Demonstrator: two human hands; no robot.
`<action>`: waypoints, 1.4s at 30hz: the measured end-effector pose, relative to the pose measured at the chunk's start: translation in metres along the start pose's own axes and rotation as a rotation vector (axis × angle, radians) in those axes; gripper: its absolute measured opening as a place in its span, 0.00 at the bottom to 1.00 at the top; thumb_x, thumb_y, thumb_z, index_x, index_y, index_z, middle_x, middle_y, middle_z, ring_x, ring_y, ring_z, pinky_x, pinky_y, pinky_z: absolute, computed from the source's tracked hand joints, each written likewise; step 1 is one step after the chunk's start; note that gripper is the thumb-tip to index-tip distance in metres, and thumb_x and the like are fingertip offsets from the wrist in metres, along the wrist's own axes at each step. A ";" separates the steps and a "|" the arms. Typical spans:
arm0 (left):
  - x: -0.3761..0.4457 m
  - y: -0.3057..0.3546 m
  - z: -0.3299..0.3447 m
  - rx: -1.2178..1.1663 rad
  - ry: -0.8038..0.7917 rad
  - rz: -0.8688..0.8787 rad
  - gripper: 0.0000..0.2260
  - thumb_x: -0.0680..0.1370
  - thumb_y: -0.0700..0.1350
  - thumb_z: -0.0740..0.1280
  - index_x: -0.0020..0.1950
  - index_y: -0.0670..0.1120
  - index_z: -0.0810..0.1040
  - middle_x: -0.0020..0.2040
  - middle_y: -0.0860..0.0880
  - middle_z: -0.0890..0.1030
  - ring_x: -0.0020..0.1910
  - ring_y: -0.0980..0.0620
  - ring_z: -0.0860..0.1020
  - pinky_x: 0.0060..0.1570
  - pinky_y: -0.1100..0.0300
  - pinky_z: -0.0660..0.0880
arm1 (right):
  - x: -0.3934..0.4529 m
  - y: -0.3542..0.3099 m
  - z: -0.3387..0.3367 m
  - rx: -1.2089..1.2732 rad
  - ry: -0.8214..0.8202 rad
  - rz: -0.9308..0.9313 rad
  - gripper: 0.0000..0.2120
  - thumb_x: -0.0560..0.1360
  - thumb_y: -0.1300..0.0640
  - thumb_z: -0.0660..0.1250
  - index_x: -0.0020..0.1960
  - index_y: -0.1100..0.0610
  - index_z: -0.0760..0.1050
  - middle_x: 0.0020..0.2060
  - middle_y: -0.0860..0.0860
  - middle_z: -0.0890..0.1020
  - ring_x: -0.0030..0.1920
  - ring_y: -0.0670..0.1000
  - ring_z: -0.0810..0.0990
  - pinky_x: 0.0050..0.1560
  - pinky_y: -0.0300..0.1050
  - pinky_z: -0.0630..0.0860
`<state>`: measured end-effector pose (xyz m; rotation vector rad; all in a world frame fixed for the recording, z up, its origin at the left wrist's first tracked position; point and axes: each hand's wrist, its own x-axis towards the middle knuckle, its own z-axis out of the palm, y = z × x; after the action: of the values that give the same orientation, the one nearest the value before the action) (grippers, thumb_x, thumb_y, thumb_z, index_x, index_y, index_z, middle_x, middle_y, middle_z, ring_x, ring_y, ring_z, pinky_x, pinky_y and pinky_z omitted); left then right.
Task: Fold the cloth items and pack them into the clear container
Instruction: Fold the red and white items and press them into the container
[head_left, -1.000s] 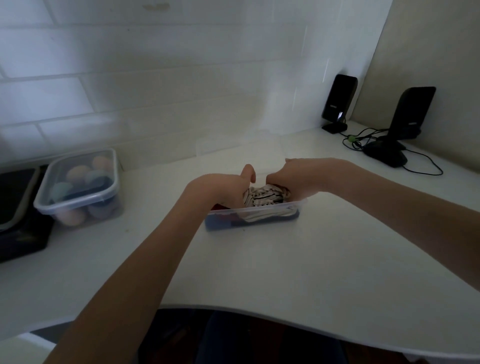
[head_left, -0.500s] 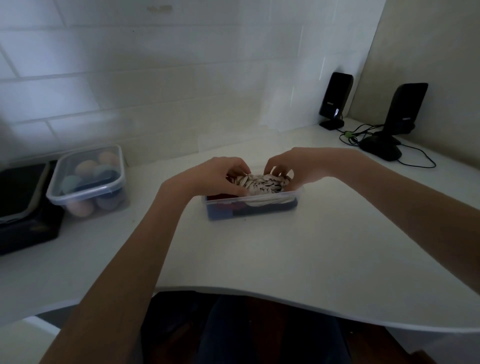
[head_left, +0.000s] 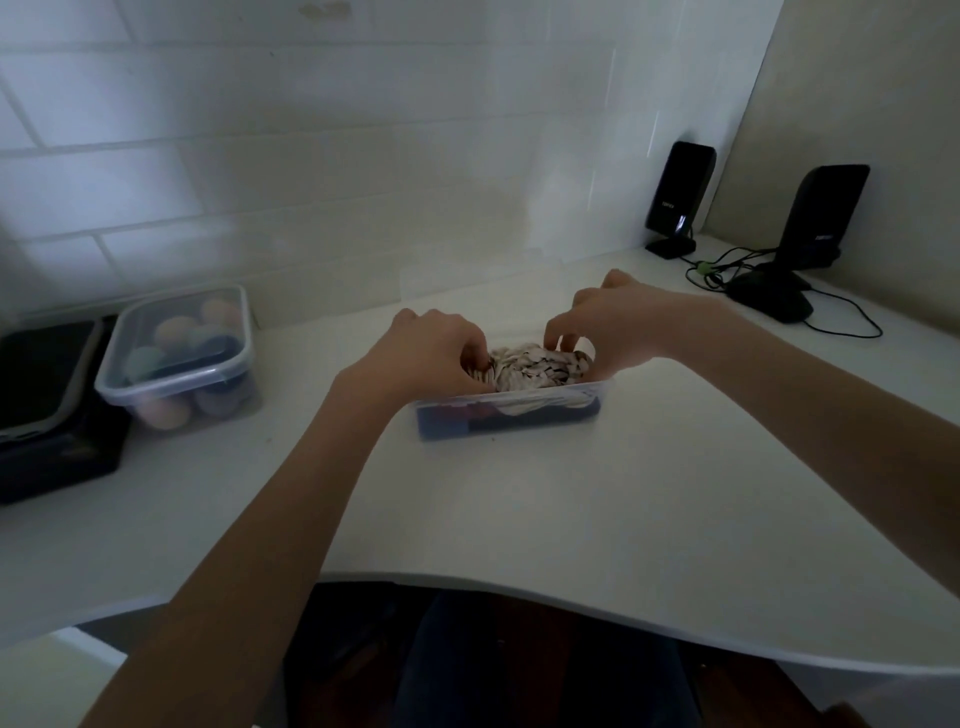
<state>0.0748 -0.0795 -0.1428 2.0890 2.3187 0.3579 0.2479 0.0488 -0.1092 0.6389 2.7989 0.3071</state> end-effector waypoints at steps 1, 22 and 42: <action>0.000 0.001 0.001 0.062 0.017 0.008 0.14 0.67 0.61 0.70 0.47 0.55 0.78 0.42 0.57 0.77 0.44 0.54 0.74 0.53 0.56 0.64 | 0.003 0.001 0.002 -0.013 -0.002 0.006 0.22 0.69 0.44 0.67 0.62 0.39 0.68 0.55 0.42 0.77 0.54 0.51 0.68 0.60 0.46 0.63; -0.001 -0.004 0.000 0.017 -0.069 -0.030 0.15 0.70 0.58 0.70 0.54 0.55 0.78 0.47 0.57 0.77 0.50 0.55 0.72 0.54 0.55 0.62 | 0.002 0.008 0.011 0.247 -0.001 0.032 0.23 0.70 0.48 0.70 0.63 0.41 0.68 0.53 0.42 0.77 0.58 0.50 0.68 0.58 0.45 0.63; -0.006 -0.032 0.049 -1.678 0.429 -0.543 0.11 0.82 0.47 0.56 0.61 0.47 0.72 0.56 0.42 0.80 0.51 0.48 0.81 0.40 0.56 0.80 | 0.013 -0.023 0.082 1.676 0.532 0.308 0.23 0.70 0.32 0.58 0.57 0.45 0.72 0.56 0.49 0.81 0.62 0.53 0.76 0.68 0.58 0.68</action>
<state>0.0519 -0.0802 -0.1963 0.5480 1.3524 1.8735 0.2509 0.0463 -0.1956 1.3394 2.7197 -2.2737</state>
